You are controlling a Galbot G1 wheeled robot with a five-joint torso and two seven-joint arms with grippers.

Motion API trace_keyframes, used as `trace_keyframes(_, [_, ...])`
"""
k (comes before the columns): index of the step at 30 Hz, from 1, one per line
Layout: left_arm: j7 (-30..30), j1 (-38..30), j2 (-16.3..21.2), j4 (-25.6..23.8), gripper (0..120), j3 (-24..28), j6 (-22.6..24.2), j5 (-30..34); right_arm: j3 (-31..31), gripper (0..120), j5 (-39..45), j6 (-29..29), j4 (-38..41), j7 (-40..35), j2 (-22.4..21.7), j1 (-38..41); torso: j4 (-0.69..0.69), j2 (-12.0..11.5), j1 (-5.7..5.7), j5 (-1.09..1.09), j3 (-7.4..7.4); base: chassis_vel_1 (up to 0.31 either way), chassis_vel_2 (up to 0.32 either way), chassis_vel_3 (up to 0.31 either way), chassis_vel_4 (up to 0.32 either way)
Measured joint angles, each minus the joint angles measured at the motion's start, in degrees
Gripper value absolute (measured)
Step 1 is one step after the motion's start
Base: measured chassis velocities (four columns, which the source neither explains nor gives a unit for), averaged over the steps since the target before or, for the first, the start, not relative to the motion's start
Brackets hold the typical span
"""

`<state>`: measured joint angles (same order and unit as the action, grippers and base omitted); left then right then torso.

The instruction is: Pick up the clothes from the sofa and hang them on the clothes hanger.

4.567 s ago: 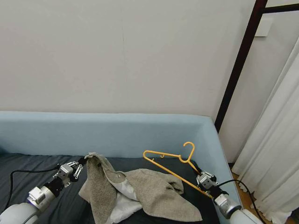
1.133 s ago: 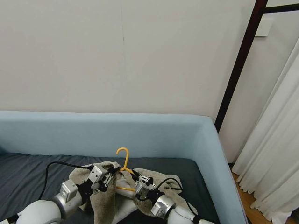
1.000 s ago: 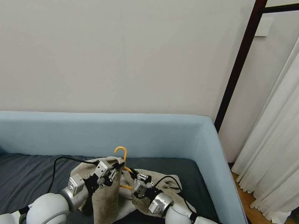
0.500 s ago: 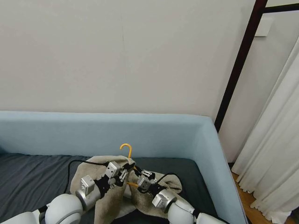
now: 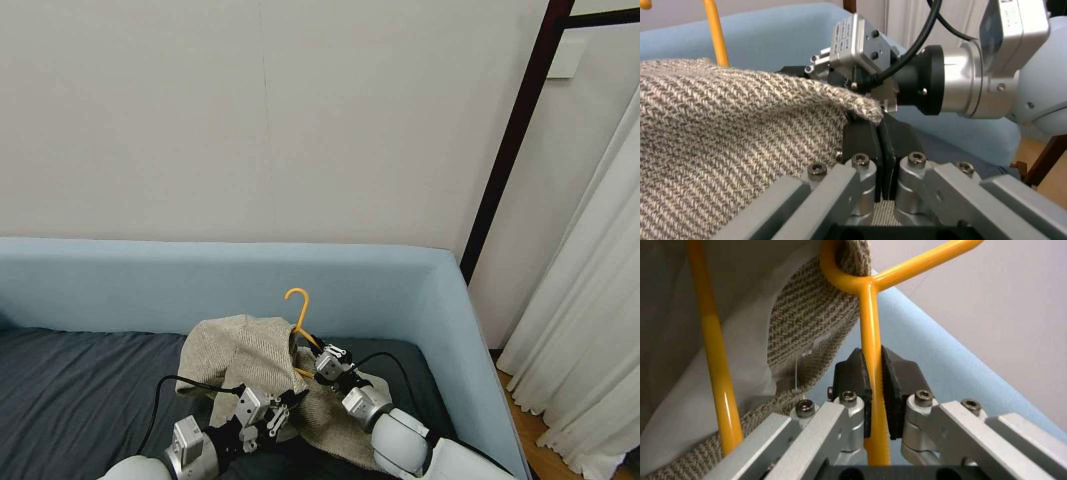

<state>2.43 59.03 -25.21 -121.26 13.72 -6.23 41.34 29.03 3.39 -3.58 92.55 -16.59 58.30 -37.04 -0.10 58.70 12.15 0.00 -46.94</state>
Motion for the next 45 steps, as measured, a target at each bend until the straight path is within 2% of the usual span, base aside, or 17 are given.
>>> trace_keyframes(1, [0.0,0.0,0.0,0.0,1,-0.1,0.0,-0.1,-0.2,5,-0.3,0.4,0.0,0.0,-0.1,-0.2,0.00,0.0,0.00,0.00,0.00,0.000,0.000,0.000,0.000])
trace_keyframes(4, [0.0,-0.1,0.0,-0.1,14,-0.3,-0.1,-1.3,-1.4,5,-1.3,1.6,0.0,0.0,-0.2,-1.1,0.01,0.0,0.00,0.00,0.00,0.000,0.000,0.000,0.000])
trace_keyframes(5, [0.0,-0.1,0.0,-0.1,14,-0.3,-0.1,-1.3,-1.4,5,-1.3,1.6,0.0,0.0,-0.2,-1.1,0.01,0.0,0.00,0.00,0.00,0.000,0.000,0.000,0.000])
trace_keyframes(8, [-0.1,0.4,1.1,-0.2,29,0.0,-0.1,-5.0,-4.0,5,-2.9,2.9,0.2,-0.5,-0.3,-3.3,0.01,0.0,0.00,0.00,0.00,0.000,0.000,0.000,0.000])
trace_keyframes(11, [-0.3,0.6,1.8,-0.1,35,0.8,-0.4,-6.4,-5.3,5,-3.6,3.5,0.2,-0.9,-0.3,-4.4,0.01,0.0,0.00,0.00,0.00,0.000,0.000,0.000,0.000])
trace_keyframes(12, [-0.6,0.7,2.2,-0.1,42,1.6,-0.7,-7.5,-6.4,5,-4.4,4.2,0.4,-1.3,-0.3,-5.6,0.01,0.0,0.00,0.00,0.00,0.000,0.000,0.000,0.000])
trace_keyframes(14, [-0.9,0.7,2.4,0.0,45,2.0,-1.2,-8.5,-7.4,5,-5.4,4.9,0.5,-1.6,-0.3,-6.7,0.01,0.0,0.00,0.00,0.00,0.000,0.000,0.000,0.000])
trace_keyframes(16, [-1.2,0.7,2.4,0.4,55,1.9,-2.4,-9.6,-9.1,5,-7.0,5.6,0.9,-2.2,-0.4,-8.5,0.01,0.0,0.00,0.00,0.00,0.000,0.000,0.000,0.000])
trace_keyframes(18, [-1.5,0.7,2.0,0.9,66,0.1,-4.4,-9.3,-11.4,5,-9.3,6.7,1.2,-2.6,-0.6,-11.1,0.01,0.0,0.00,0.00,0.00,0.000,0.000,0.000,0.000])
trace_keyframes(20, [-1.9,0.9,1.8,1.1,68,-1.0,-5.2,-9.0,-12.1,5,-10.3,7.2,1.2,-2.7,-0.7,-12.0,0.00,0.0,0.00,0.00,0.00,0.000,0.000,0.000,0.000])
trace_keyframes(23, [-3.2,1.7,1.6,1.6,82,-6.6,-8.1,-7.4,-14.1,5,-13.6,9.6,0.2,-2.7,-1.0,-13.6,0.00,0.0,0.00,0.00,0.00,0.000,0.000,0.000,0.000])
trace_keyframes(24, [-3.2,1.7,1.6,1.6,82,-6.6,-8.1,-7.4,-14.1,5,-13.6,9.6,0.2,-2.7,-1.0,-13.6,0.00,0.0,0.00,0.00,0.00,0.000,0.000,0.000,0.000])
trace_keyframes(28, [-4.0,-0.6,1.9,1.7,98,-11.3,-8.7,-0.9,-15.0,5,-17.5,12.0,-1.0,-2.7,-1.0,-13.9,0.01,0.0,0.00,0.00,0.00,0.000,0.000,0.000,0.000])
trace_keyframes(37, [-6.4,-3.6,5.2,5.7,100,-13.8,-6.8,5.6,-13.4,5,-25.7,16.0,-2.9,-2.3,0.6,-11.4,0.00,0.0,0.00,-0.01,0.00,0.000,0.000,0.000,0.000])
trace_keyframes(45, [-9.1,-4.2,6.1,10.0,100,-13.7,-4.4,5.1,-12.2,5,-31.9,19.6,-5.0,-2.3,2.2,-8.1,0.01,0.0,0.00,-0.02,0.00,0.000,0.000,0.000,0.000])
